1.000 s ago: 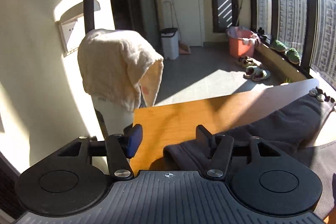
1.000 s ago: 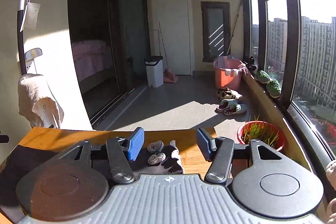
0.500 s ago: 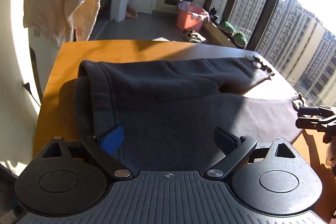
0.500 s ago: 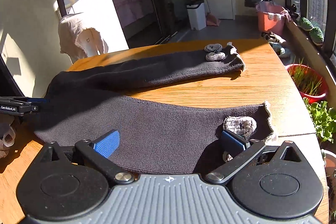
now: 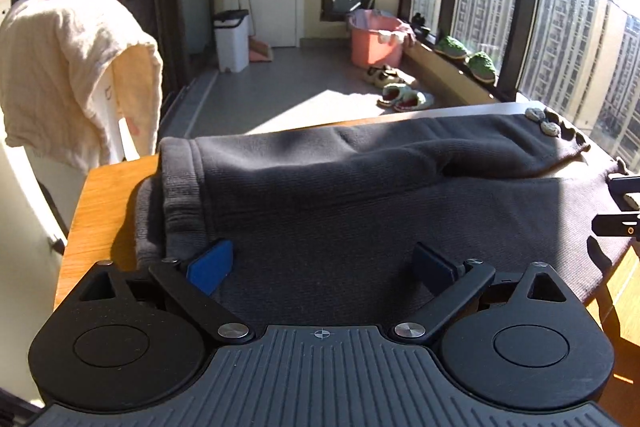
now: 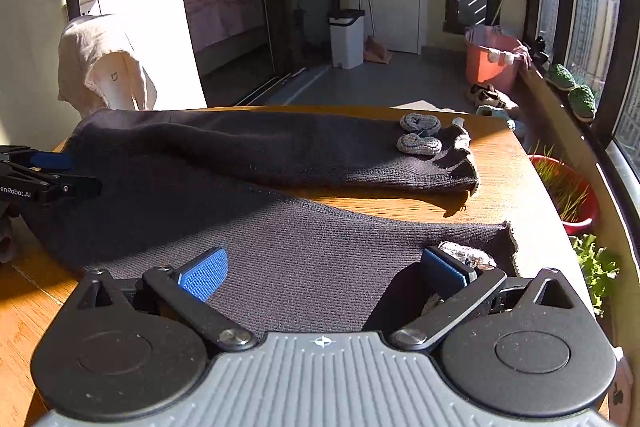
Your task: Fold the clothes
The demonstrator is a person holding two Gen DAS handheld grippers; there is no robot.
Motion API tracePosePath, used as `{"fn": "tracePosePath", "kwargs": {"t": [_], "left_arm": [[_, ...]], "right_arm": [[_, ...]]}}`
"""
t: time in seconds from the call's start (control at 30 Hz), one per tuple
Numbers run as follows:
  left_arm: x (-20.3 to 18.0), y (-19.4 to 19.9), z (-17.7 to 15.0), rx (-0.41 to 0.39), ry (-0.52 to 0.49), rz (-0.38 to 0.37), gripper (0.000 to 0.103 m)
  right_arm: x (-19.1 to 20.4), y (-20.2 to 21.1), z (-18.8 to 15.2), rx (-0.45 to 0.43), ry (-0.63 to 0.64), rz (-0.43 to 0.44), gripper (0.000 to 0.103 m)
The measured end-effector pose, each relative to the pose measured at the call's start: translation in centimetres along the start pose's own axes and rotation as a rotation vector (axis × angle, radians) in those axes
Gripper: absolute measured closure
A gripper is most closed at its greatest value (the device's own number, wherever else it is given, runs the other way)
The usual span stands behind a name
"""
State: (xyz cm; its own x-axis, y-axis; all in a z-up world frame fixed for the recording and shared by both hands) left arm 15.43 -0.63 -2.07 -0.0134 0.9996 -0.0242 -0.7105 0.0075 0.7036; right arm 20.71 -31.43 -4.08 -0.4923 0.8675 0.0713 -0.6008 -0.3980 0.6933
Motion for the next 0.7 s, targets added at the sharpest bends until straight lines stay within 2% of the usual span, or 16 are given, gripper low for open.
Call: {"fn": "tracePosePath", "kwargs": {"t": [0.07, 0.13, 0.2, 0.3, 0.47, 0.57, 0.7], "left_arm": [[-0.4, 1.0, -0.4, 0.001, 0.025, 0.012, 0.003], [-1.3, 3.1, -1.4, -0.009, 0.065, -0.008, 0.002], [-2.3, 5.3, -2.6, -0.010, 0.108, -0.037, 0.000], [-4.0, 7.8, -4.6, 0.014, 0.153, -0.035, 0.000], [-6.3, 8.8, -7.0, 0.056, 0.159, 0.093, 0.000], [-7.0, 8.9, -8.3, 0.090, 0.195, 0.122, 0.000], [-8.1, 9.7, -9.5, 0.072, 0.205, 0.203, 0.000]], "right_arm": [[0.2, 0.9, -0.5, -0.019, 0.002, -0.012, 0.000], [0.7, 2.2, -1.2, -0.048, -0.001, -0.024, 0.000], [1.2, 3.7, -1.9, -0.058, -0.022, -0.001, 0.000], [1.2, 5.8, -3.4, -0.055, -0.083, 0.009, 0.000], [0.8, 6.7, -5.8, 0.027, -0.241, -0.071, 0.000], [1.6, 7.5, -6.8, 0.057, -0.252, -0.114, 0.000], [3.1, 8.0, -7.7, 0.067, -0.245, -0.146, 0.000]]}}
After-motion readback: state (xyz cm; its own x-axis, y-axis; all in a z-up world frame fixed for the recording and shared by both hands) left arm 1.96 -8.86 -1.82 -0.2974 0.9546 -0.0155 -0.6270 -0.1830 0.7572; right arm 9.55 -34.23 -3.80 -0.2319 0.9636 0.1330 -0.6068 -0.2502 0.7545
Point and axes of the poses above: each gripper's, at about its wrist camera, not at the fingertips, and y roughly against the way its jaws point, x to its left, z to its top, the point moved 3 cm from there along -y, roughly the way its jaws point, and after that the axes turned 4 degrees about x, right-handed, at the moved point
